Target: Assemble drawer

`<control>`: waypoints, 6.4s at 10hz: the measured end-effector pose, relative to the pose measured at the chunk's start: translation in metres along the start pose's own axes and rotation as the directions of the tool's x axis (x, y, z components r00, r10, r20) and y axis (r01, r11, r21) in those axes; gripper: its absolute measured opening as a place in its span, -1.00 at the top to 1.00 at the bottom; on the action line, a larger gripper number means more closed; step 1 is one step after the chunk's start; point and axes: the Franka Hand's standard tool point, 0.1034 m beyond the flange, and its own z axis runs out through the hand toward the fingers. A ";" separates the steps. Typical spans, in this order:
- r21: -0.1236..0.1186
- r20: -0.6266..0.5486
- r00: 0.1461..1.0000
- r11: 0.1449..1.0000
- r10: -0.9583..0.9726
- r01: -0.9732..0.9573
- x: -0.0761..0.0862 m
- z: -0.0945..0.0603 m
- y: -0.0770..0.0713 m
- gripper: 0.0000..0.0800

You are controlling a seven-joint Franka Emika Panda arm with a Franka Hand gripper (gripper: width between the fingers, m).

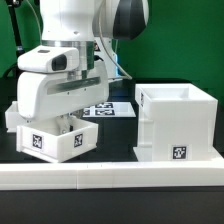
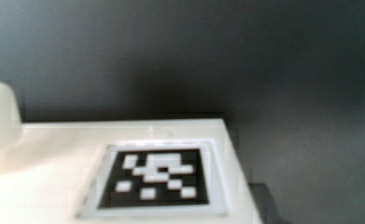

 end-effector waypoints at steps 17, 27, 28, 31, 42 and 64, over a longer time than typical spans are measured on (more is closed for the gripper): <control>0.084 0.061 0.838 0.839 -0.542 0.537 0.036 -0.007 0.005 0.89; 0.067 0.009 0.828 0.827 -0.560 0.559 0.015 -0.006 0.018 0.89; 0.066 -0.001 0.837 0.835 -0.547 0.546 0.014 -0.006 0.018 0.89; 0.069 -0.003 0.841 0.839 -0.540 0.539 0.020 -0.004 0.013 0.89; 0.122 -0.072 0.850 0.841 -0.522 0.527 0.022 0.003 0.005 0.89; 0.056 -0.080 0.846 0.845 -0.526 0.531 0.071 0.006 -0.015 0.89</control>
Offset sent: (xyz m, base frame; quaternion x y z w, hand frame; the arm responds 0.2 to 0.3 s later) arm 0.0141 0.0210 0.0043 0.0360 -0.0402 -0.2620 0.9636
